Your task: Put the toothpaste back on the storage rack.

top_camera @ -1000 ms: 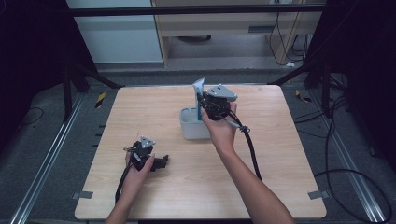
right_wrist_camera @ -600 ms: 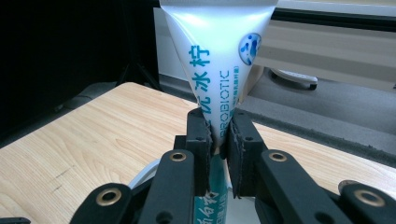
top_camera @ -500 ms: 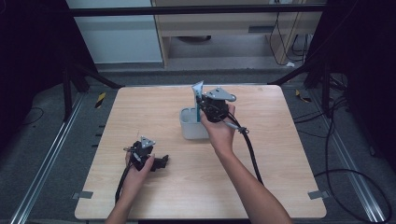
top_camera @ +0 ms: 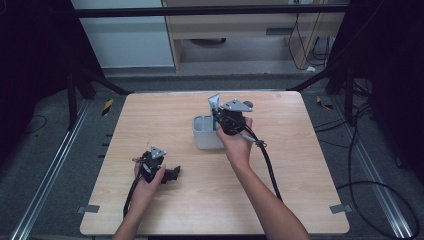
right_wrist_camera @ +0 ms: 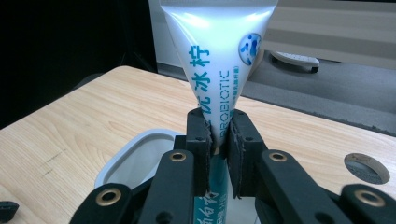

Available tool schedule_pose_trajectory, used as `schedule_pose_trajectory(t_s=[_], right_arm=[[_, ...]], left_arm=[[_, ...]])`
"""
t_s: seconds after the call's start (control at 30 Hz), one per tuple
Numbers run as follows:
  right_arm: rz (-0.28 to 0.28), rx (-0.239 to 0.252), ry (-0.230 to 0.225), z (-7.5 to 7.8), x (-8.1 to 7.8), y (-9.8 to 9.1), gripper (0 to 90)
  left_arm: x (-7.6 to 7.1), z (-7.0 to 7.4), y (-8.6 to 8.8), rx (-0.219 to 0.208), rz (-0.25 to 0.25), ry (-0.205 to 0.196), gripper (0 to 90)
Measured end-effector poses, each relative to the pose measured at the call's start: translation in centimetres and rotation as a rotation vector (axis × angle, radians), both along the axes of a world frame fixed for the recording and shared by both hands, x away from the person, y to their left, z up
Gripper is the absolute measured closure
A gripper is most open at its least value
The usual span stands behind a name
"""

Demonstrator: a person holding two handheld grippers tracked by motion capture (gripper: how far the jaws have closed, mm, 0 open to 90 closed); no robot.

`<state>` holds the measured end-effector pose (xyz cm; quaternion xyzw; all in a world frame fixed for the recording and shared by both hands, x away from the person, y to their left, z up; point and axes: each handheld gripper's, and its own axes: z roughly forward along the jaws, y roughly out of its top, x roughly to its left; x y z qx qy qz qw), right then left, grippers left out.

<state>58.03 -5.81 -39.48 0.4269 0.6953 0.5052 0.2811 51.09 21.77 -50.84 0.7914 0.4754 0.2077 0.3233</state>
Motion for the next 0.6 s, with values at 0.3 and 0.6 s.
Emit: schedule_pose_trajectory(t_s=[0.3,0.6], right_arm=[[0.014,0.005,0.035,-0.6,0.1,0.2,80.2],[0.025,0.007,0.067,-1.1,0.3,0.5,80.0]], left_arm=[[0.0,0.0,0.0,0.0,0.0,0.0,0.0],[0.0,0.0,0.0,0.0,-0.001,0.0,0.0]])
